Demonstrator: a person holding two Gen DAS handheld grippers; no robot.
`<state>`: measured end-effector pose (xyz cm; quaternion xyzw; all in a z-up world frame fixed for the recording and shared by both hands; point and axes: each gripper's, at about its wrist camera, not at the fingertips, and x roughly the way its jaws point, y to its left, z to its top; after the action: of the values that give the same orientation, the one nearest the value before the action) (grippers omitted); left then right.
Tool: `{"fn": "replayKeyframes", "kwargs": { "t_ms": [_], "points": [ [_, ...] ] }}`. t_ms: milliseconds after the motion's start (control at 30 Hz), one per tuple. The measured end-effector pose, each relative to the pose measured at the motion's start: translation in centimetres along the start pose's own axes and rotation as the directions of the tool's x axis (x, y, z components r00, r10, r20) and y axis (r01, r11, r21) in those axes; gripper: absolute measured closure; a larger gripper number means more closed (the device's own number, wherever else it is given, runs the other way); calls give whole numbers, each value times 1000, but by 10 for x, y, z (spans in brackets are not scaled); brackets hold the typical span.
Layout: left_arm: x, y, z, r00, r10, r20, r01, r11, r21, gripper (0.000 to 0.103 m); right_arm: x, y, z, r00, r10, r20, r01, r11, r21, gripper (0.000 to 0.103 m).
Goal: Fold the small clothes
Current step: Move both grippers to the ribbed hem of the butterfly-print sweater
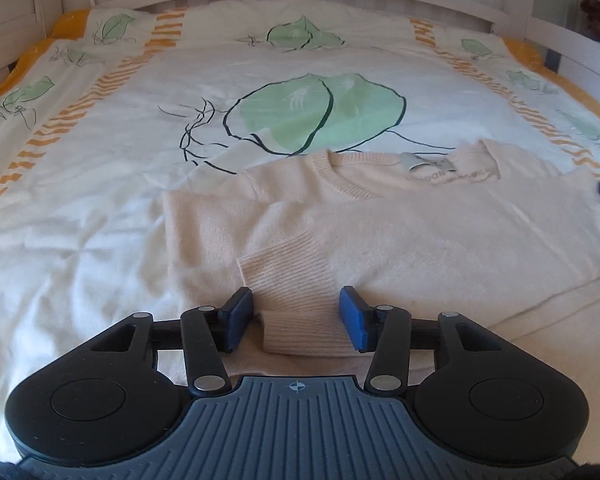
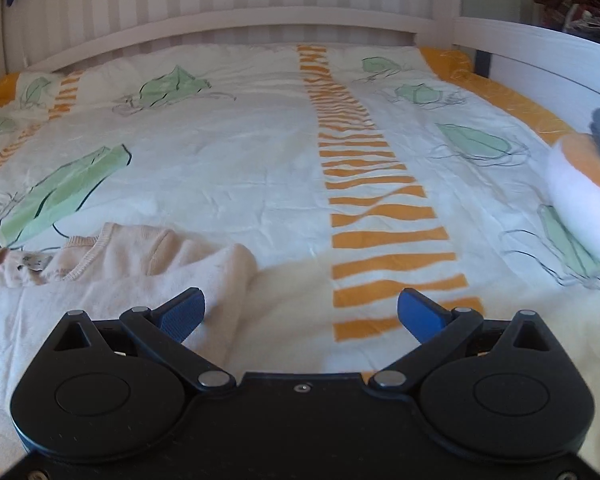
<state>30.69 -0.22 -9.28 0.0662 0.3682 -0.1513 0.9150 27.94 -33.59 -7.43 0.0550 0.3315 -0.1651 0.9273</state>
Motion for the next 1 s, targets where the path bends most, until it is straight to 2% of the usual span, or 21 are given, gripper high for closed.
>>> {"fn": "replayKeyframes", "kwargs": {
  "t_ms": [67, 167, 233, 367, 433, 500, 567, 700, 800, 833, 900, 933, 967, 1000],
  "points": [
    [-1, 3, -2, 1000, -8, 2, 8, 1000, -15, 56, 18, 0, -3, 997, -56, -50, 54, 998, -37, 1],
    [-2, 5, -1, 1000, -17, 0, 17, 999, -28, 55, 24, -15, -4, 996, -66, -63, 68, 997, 34, 1],
    [-1, 4, -1, 1000, -13, 3, 13, 1000, -24, 55, 16, -16, -1, 995, -86, -55, 89, 995, 42, 1],
    [-2, 4, -3, 1000, -7, 10, 8, 999, -31, 55, -19, -9, -2, 1000, -8, 15, 8, 998, 60, 1],
    [-2, 3, -3, 1000, -7, 11, 8, 999, -35, 55, -30, -3, -10, 1000, 18, 13, -19, 999, 39, 1],
    [-2, 4, -3, 1000, -8, 10, 8, 999, -35, 55, -31, 0, -22, 999, 6, -34, -6, 1000, 2, 1],
    [-2, 4, -3, 1000, -9, 10, 10, 999, -37, 55, -29, -5, -38, 997, -42, -63, 41, 999, -17, 1],
    [-2, 3, -3, 1000, -5, 10, 6, 999, -34, 54, -34, -30, -50, 995, -69, -76, 76, 993, 94, 1],
    [-4, 4, -2, 1000, -7, 6, 7, 999, -36, 53, -47, -36, -48, 998, -36, -60, 44, 990, 133, 1],
    [-5, 4, -2, 1000, -14, 5, 14, 999, -43, 52, -55, -38, -48, 999, -15, -46, 21, 988, 154, 1],
    [-12, 7, -3, 999, -37, -6, 37, 997, -66, 41, -71, -40, -48, 1000, 18, -24, -14, 983, 182, 1],
    [-17, 8, -4, 998, -55, -12, 54, 995, -80, 29, -78, -39, -49, 999, 31, -20, -26, 981, 190, 1],
    [-22, 9, -7, 997, -74, -13, 73, 993, -91, 22, -86, -39, -51, 999, 47, -20, -42, 979, 198, 1],
    [-29, 10, -9, 996, -87, -11, 85, 992, -98, 21, -93, -39, -54, 997, 71, -23, -65, 976, 208, 1]
  ]
}}
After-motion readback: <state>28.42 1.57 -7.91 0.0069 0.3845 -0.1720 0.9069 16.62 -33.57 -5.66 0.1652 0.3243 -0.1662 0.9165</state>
